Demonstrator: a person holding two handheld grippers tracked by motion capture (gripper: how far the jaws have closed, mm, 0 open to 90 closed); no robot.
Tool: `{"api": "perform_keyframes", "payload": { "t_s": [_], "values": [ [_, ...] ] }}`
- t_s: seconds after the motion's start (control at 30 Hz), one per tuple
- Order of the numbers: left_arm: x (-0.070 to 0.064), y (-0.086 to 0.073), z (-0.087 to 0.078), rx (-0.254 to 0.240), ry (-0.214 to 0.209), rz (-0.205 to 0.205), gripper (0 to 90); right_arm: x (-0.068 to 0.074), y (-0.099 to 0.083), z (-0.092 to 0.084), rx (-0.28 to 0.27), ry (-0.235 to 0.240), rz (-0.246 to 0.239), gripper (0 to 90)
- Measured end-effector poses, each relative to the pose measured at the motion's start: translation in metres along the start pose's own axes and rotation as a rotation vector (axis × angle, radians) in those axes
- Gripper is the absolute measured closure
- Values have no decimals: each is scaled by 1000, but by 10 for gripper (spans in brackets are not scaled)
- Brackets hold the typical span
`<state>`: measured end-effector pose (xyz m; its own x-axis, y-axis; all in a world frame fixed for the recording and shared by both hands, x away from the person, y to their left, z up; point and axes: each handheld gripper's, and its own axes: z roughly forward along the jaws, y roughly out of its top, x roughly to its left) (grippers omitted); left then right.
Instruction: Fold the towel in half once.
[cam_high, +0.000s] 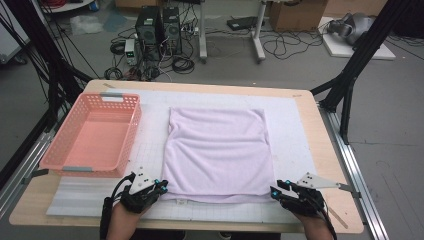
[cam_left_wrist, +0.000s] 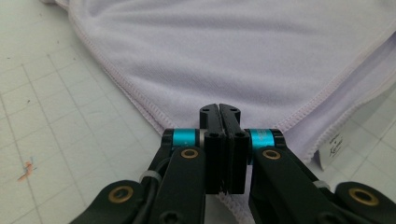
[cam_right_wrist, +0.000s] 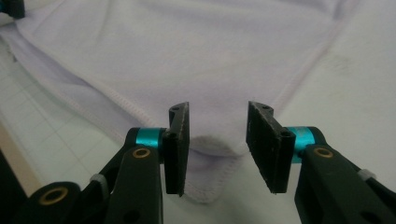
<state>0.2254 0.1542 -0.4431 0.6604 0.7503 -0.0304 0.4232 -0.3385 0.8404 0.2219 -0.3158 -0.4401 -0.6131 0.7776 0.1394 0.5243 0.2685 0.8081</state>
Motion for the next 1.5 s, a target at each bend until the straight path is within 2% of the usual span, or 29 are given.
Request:
{"api": "perform_keyframes", "payload": {
  "t_s": [0.07, 0.17, 0.23, 0.37, 0.57, 0.63, 0.73, 0.83, 0.87, 0.9, 0.93, 0.97, 1.07, 1.13, 1.17, 1.2, 1.23, 1.3, 1.33, 1.4, 1.43, 1.5],
  "values": [
    [1, 1, -3, -9, -6, -8, 884, 1, -2, 7, 16, 5, -20, 667],
    [2, 1, -9, -35, -16, -30, 885, 2, -3, 11, 59, 4, -72, 855],
    [2, 2, -14, -54, -26, -46, 884, 2, -3, 8, 55, 15, -75, 868],
    [1, 3, -23, -76, -41, -52, 884, 2, -2, -2, 41, 28, -89, 876],
    [-3, 0, -37, -91, -54, -53, 885, 2, 1, -20, -15, 65, -108, 876],
    [-3, -2, -41, -87, -60, -55, 886, 3, -1, -21, 6, 97, -103, 876],
    [-4, -7, -42, -49, -69, -57, 886, 4, -5, -21, 36, 102, -113, 875],
    [-6, -13, -33, 5, -91, -59, 881, 4, -8, -15, 82, 75, -122, 846],
    [-7, -14, -32, 8, -107, -73, 832, 3, -9, -15, 93, 85, -114, 800],
    [-6, -13, -31, 5, -100, -86, 731, 2, -9, -15, 90, 89, -101, 717],
    [-5, -12, -31, -10, -88, -113, 603, 1, -9, -17, 63, 80, -74, 644],
    [-3, -11, -32, -31, -77, -129, 543, -1, -7, -19, 32, 82, -37, 639],
    [7, -10, -35, -79, -36, -189, 475, -6, -6, -25, -60, 53, 31, 613],
    [15, -8, -34, -100, -19, -231, 460, -8, -5, -24, -73, 6, 60, 610],
    [19, -7, -31, -102, -10, -249, 460, -7, -4, -22, -59, -19, 68, 610],
    [23, -6, -28, -89, -1, -258, 459, -7, -4, -17, -40, -58, 54, 610],
    [25, -6, -25, -81, 9, -271, 458, -6, -3, -12, -17, -78, 49, 605],
    [27, -7, -17, -37, 9, -284, 461, -4, -4, -2, 9, -94, 47, 574],
    [27, -8, -13, -13, 3, -287, 460, -2, -4, 2, 23, -87, 50, 550],
    [24, -10, -6, 20, -4, -276, 460, 2, -7, 9, 78, -87, 35, 510],
    [22, -10, -3, 31, -7, -272, 460, 6, -8, 9, 77, -104, 13, 500],
    [16, -11, 0, 39, 7, -246, 452, 10, -8, 6, 94, -128, 13, 487]
  ]
}}
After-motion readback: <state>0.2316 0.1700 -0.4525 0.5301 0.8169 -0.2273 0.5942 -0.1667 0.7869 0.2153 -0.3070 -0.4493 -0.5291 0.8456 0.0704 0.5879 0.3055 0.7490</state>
